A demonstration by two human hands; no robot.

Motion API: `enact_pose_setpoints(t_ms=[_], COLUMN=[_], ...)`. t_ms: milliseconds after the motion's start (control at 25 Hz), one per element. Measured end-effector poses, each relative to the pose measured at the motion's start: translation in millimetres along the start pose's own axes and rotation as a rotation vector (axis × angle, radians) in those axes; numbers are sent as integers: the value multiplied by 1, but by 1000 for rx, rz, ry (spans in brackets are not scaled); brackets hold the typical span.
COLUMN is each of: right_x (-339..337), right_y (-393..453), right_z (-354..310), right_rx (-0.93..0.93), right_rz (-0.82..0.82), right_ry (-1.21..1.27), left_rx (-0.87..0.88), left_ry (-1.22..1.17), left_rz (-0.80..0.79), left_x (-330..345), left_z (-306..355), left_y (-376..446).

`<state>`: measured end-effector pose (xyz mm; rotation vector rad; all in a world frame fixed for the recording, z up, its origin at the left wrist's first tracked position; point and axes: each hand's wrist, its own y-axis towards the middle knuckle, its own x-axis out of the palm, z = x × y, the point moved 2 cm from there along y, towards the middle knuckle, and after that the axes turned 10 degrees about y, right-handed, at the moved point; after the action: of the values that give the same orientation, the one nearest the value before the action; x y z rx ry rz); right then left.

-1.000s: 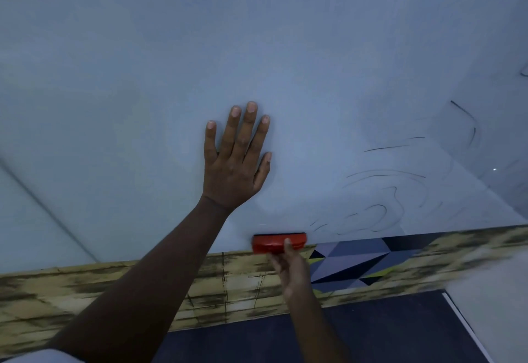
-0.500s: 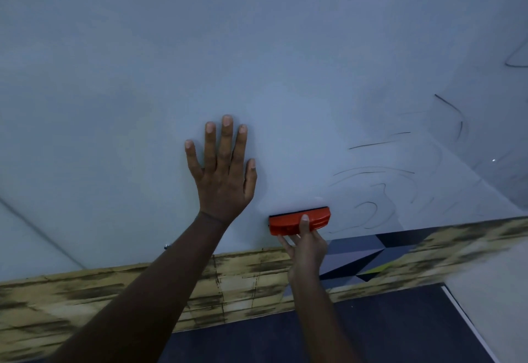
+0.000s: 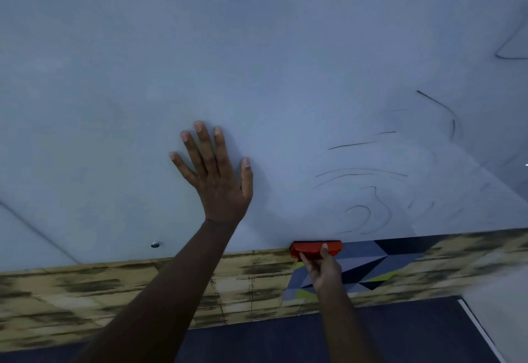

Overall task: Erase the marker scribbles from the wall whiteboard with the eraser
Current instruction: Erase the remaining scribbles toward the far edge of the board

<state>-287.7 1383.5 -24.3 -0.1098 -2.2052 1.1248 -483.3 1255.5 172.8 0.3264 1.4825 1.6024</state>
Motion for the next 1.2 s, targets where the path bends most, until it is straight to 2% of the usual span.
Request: enact_pose_setpoints(t_ms=[120, 240, 360, 440, 560, 640, 880, 1200], right_x=[8, 32, 54, 62, 61, 52, 10, -18], right_y=[-9, -26, -57, -72, -73, -64, -6, 24], right_z=[-30, -76, -117, -146, -164, -162, -152, -126], right_rx=[-94, -248, -418, -509, -524, -539, -290, -67], right_rz=[-8, -2, -67, -128, -166, -167, -98, -132], right_ry=[-31, -80, -98, -121, -160, -173, -148, -81], left_rx=[-27, -135, -208, -155, 40, 111, 165, 232], left_ry=[53, 79, 69, 54, 77, 94, 166, 162], left_rz=[7, 28, 57, 73, 89, 109, 160, 224], left_x=[-5, -8, -10, -10, -7, -2, 14, 23], left_z=[5, 29, 52, 66, 87, 94, 88, 86], left_y=[-3, -4, -2, -1, 6, 15, 18, 15])
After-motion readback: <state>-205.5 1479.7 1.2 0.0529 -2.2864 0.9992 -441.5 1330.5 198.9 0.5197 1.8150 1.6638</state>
